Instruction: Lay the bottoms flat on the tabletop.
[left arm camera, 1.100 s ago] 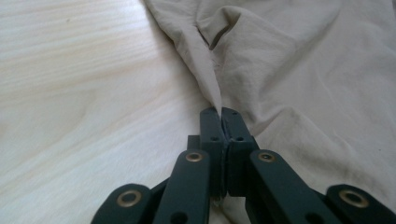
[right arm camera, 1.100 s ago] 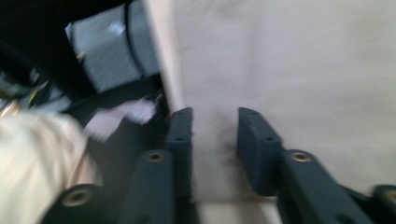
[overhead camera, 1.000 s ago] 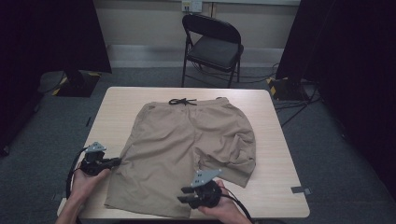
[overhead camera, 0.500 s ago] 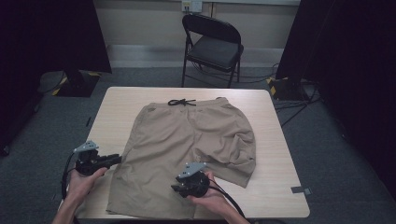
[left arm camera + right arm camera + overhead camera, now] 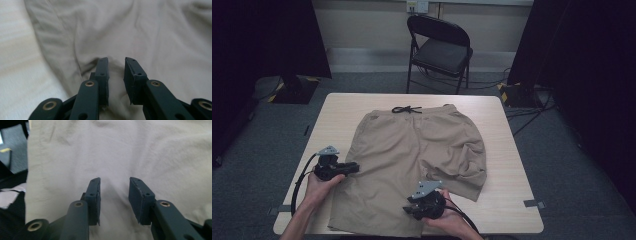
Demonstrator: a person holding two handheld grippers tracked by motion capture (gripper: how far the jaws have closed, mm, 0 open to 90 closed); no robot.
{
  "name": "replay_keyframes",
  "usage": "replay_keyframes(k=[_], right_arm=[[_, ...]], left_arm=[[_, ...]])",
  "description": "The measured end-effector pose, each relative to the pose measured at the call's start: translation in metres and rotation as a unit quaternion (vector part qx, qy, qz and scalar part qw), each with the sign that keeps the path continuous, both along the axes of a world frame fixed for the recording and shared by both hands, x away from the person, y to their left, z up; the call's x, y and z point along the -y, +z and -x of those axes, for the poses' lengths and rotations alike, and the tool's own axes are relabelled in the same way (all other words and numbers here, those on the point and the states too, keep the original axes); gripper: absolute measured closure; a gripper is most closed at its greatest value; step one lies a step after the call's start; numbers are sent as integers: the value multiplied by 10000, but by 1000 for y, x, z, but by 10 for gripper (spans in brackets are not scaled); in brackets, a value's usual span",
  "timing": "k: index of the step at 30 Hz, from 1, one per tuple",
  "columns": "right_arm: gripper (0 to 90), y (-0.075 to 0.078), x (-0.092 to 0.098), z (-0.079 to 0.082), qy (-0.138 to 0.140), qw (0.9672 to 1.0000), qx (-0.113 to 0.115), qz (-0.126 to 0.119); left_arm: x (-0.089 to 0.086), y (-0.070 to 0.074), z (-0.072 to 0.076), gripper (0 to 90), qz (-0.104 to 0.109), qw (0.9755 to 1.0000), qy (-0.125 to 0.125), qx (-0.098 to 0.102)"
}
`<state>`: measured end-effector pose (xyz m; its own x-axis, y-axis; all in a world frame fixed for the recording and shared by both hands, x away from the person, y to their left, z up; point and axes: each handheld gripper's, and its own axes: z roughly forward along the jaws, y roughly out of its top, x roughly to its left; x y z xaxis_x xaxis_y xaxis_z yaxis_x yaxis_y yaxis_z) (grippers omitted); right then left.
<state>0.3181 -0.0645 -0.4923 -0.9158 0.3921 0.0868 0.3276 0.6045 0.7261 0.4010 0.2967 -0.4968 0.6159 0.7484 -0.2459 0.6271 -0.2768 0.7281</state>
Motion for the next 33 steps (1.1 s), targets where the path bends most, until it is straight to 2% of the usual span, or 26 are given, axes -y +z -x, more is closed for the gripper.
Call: replay_keyframes(k=[2, 9, 10, 12, 13, 14, 15, 16, 17, 18, 19, 20, 21, 22, 24, 25, 26, 27, 29, 30, 32, 33], right_arm=[[563, -1, 4, -3, -71, 9997, -189, -136], [554, 11, 18, -9, -361, 9987, -161, -311], [554, 18, 31, -11, -559, 9977, -94, -360], [555, 22, 45, -14, -742, 9963, -64, -425], [555, 22, 45, -14, -742, 9963, -64, -425], [554, 25, 63, -18, -1005, 9939, -8, -451], [554, 25, 63, -18, -1005, 9939, -8, -451], [544, 27, 79, -20, -1238, 9913, 31, -448], [544, 27, 79, -20, -1238, 9913, 31, -448], [516, 25, 92, -23, -1423, 9892, 71, -350], [516, 25, 92, -23, -1423, 9892, 71, -350], [483, 19, 103, -26, -1615, 9867, 121, -155], [478, 16, 109, -28, -1696, 9853, 102, -168], [466, 15, 114, -29, -1756, 9843, 72, -185], [448, 14, 122, -29, -1845, 9827, 110, -113], [448, 14, 122, -29, -1845, 9827, 110, -113], [435, 14, 128, -28, -1831, 9830, 94, -62], [431, 14, 132, -26, -1889, 9819, 127, -2], [428, 11, 141, -25, -1936, 9810, 93, -77], [426, 10, 144, -24, -1962, 9805, 96, -34], [403, 9, 147, -23, -1980, 9801, 116, 29], [382, 9, 148, -24, -1937, 9810, 122, 85]], left_arm=[[0, -1, 9, 731, 26, 10000, -15, 63], [0, 1, 22, 692, -54, 9999, -97, 34], [0, 1, 23, 676, -73, 9999, -118, 47], [1, 2, 24, 636, -44, 9999, -137, 0], [1, 2, 24, 636, -23, 9999, -116, -16], [1, 4, 23, 610, 51, 9999, -114, -8], [2, 6, 23, 610, 131, 9999, -109, 22], [2, 10, 21, 590, 180, 9998, -94, 74], [3, 15, 20, 590, 225, 9996, -67, 145], [5, 21, 16, 571, 294, 9993, -26, 223], [5, 21, 16, 557, 294, 9993, -26, 223], [8, 21, 13, 548, 341, 9991, 65, 223], [8, 21, 13, 543, 341, 9991, 65, 223], [12, 15, 12, 541, 207, 9996, 33, 174], [15, 7, 14, 536, 86, 9999, -56, 112], [15, 7, 14, 529, 86, 9999, -56, 112], [16, 2, 16, 523, -91, 9999, -57, 106], [15, 2, 17, 511, -65, 9999, -31, 105], [14, 2, 17, 497, -42, 9999, -8, 112], [13, 1, 18, 490, -77, 9998, 42, 152], [13, 0, 19, 482, -103, 9998, 36, 182], [13, 0, 19, 481, -131, 9997, -10, 229]])
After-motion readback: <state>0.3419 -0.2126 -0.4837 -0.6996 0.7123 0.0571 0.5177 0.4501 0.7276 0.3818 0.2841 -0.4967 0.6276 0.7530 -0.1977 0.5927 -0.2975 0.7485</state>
